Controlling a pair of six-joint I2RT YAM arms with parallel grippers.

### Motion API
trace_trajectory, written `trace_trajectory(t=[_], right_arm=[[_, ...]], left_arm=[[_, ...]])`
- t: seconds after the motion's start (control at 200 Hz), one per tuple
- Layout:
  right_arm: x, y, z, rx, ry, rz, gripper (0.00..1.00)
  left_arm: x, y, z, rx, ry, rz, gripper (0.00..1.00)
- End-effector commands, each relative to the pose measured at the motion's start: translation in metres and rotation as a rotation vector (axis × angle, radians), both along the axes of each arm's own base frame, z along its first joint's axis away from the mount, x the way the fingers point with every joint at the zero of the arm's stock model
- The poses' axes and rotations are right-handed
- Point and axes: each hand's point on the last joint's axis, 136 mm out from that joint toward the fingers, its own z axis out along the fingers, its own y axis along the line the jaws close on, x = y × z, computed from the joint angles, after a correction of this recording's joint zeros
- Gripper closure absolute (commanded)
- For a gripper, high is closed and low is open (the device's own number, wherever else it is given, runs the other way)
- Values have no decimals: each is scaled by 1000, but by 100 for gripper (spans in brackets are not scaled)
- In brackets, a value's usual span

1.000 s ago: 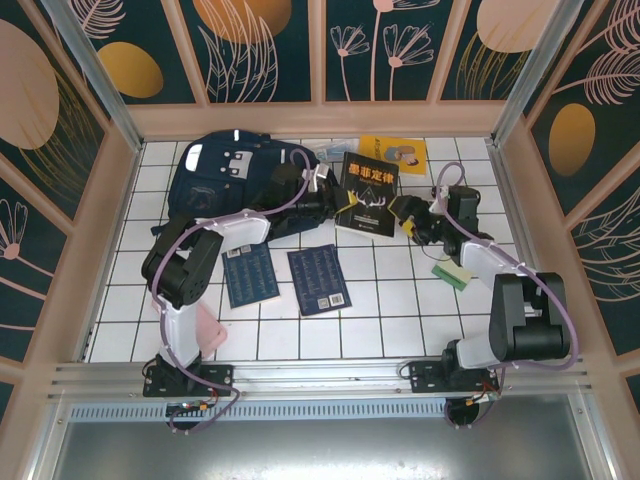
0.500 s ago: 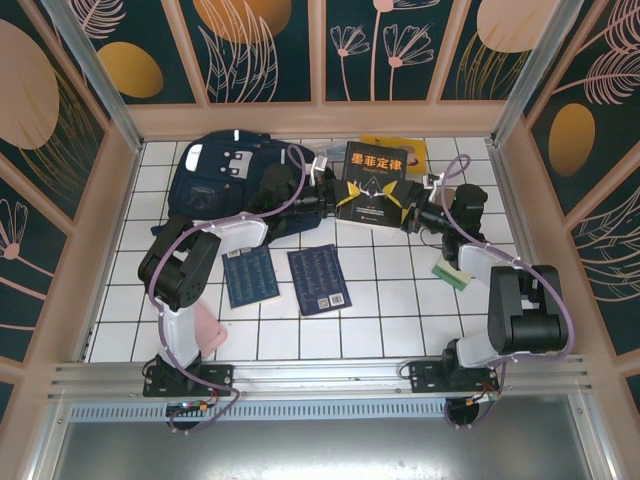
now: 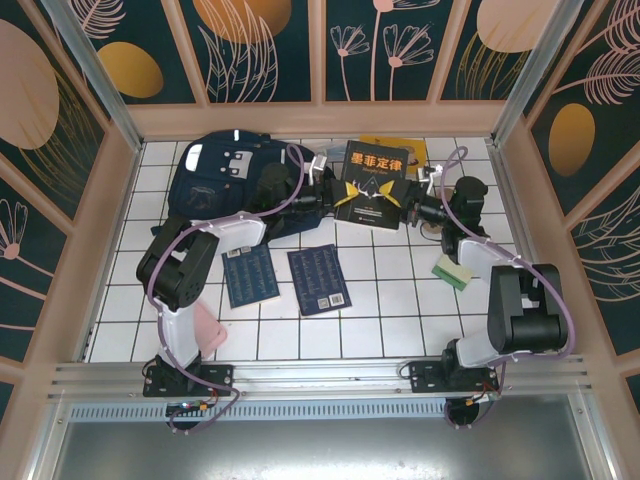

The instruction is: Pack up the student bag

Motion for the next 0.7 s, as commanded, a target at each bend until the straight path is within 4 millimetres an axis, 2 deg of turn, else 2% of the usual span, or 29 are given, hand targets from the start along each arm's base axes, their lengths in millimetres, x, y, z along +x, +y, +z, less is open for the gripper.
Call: trace_trajectory(t=[0.0,0.065,0.125,0.155,0.23,0.315,0.425,0.635,0.695], right_arm=[[-5,-1,17,-45,-82,28,58],[-5,-2,12,-63,-69,25,75],[-4,-3,8,-77,-60,18,100],[-3,-3,6,-84,-55,10,100],[-1,-4,4,-104,-58,-4,100],[3,-7,4,-137,-66,-37,100],[10,-15,-1,-226,-72,-98,100],[15,-30,-2,-356,-125,-219,100],[13,-31,-2,-395,-165,-246,100]], left_arm=[[-3,10,23,10,-136,-4,100],[-3,10,17,28,-131,-9,100],[-3,9,15,36,-135,-11,100],[-2,10,13,41,-130,-12,100],[-1,9,8,71,-139,-15,90],[5,13,-2,155,-151,2,63],[29,34,-22,381,-187,97,49],[89,102,-54,892,-276,412,47],[100,113,-65,981,-280,448,48]])
